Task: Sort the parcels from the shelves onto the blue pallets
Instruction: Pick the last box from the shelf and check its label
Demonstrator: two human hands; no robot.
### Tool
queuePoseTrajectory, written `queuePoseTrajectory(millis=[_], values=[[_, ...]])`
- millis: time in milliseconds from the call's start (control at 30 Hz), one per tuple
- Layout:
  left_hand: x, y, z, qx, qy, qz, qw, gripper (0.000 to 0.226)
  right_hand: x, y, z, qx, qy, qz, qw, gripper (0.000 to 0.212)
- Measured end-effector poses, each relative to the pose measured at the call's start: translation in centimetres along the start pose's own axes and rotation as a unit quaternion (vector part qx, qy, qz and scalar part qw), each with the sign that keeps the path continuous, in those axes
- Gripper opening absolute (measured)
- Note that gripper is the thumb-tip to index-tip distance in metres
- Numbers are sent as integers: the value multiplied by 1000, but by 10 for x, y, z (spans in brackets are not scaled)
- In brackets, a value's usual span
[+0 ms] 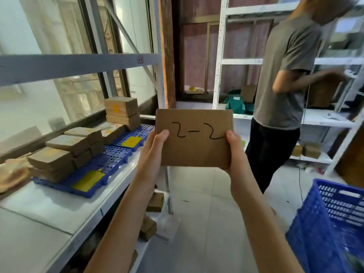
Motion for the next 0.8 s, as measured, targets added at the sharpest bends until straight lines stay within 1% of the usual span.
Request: queuePoseTrajectory(millis=[67, 200, 233, 267, 333, 433, 567, 633, 733, 767, 800], values=[[24, -9, -15, 0, 6, 0, 1000, 23, 26, -3, 11, -8, -12, 11, 1000, 40], [84, -16, -41, 4, 29, 8, 1000, 23, 90, -24, 29, -27, -28, 14, 999, 13], [101, -15, -46, 3, 34, 17, 999, 21, 107, -33, 31, -34, -29, 11, 999, 11], [118, -13, -50, 4, 36, 27, 999, 19, 123, -41, 35, -41, -32, 8, 999, 11], [151, -10, -58, 12, 34, 39, 999, 19, 154, -56, 43, -57, -37, 3, 998, 20], [196, -12, -65, 34, 20, 35, 999, 21, 193, -71, 57, -51, -45, -5, 998, 28], [244, -14, -84, 46, 24, 45, 998, 24, 235, -87, 83, -43, -87, -24, 995, 47], [264, -15, -96, 51, 35, 56, 997, 28, 258, -96, 92, -48, -92, -34, 994, 45], [298, -15, -112, 44, 54, 82, 994, 29, 300, -115, 105, -45, -104, -53, 992, 24], [310, -12, -118, 42, 58, 97, 993, 28, 315, -123, 110, -44, -105, -66, 991, 20], [322, -10, -123, 44, 62, 113, 991, 27, 330, -132, 115, -49, -101, -85, 990, 22]])
Point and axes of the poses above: each hand's wrist, its own x-axis towards the middle knuckle, its own y-axis out of the back of the hand, z = x × y, the point moved 4 cm from there along x, towards the middle knuckle, and after that the axes turned 5 degrees about z, right-handed, at the moved point
